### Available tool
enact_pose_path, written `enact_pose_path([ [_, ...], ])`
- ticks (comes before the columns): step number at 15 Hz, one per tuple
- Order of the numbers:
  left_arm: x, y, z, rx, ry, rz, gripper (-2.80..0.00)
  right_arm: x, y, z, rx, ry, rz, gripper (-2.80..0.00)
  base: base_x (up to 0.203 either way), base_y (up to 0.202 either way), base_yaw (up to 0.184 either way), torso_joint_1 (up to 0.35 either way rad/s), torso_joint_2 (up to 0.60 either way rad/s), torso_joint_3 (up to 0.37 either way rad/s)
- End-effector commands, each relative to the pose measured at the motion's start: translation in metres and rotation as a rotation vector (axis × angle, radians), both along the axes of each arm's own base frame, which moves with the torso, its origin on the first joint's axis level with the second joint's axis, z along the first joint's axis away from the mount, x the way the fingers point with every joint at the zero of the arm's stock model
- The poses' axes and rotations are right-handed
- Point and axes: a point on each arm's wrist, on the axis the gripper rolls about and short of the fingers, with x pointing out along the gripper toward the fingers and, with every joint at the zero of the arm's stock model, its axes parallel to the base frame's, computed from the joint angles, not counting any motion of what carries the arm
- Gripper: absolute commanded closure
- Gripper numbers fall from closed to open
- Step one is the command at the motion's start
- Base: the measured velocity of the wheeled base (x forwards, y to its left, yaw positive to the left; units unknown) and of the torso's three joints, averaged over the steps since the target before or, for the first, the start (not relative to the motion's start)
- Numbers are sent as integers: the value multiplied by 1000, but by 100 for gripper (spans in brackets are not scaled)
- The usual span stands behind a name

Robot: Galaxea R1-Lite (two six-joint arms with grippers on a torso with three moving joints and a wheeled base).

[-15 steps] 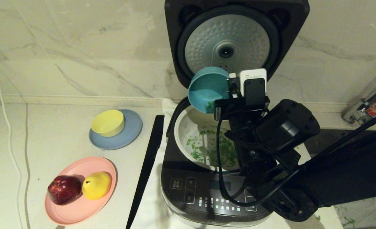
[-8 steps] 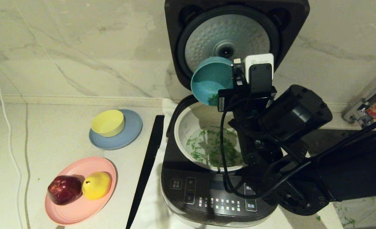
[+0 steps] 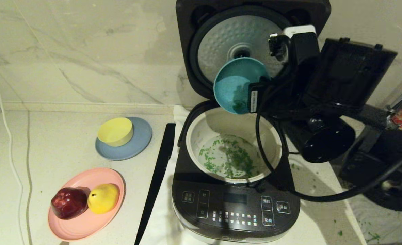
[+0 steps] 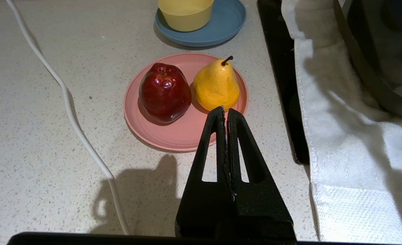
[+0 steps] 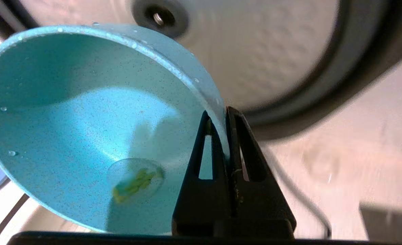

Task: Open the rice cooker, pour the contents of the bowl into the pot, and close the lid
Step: Pour the water from the bowl into the rice cooker, then place the bowl on the table

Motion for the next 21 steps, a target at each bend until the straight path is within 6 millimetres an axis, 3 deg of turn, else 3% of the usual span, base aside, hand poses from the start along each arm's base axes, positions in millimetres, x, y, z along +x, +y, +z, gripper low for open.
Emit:
enact_pose_path([
  [1,1,0,-2,0,6,0,0,-24,-33,17,-23,192,28,0,0,0,0,0,0,0],
  [5,1,0,-2,0,6,0,0,-42,-92,24,64,435,65,0,0,0,0,0,0,0],
  [9,1,0,-2,1,6,0,0,-43,-150,9,155,616,-12,0,0,0,0,0,0,0],
  [12,1,0,-2,2,6,0,0,-35,-186,-18,214,741,-95,0,0,0,0,0,0,0],
  [16,1,0,-2,0,6,0,0,-21,-208,-70,253,951,-166,0,0,0,0,0,0,0],
  [21,1,0,-2,1,6,0,0,-2,-208,-126,268,1087,-146,0,0,0,0,0,0,0],
])
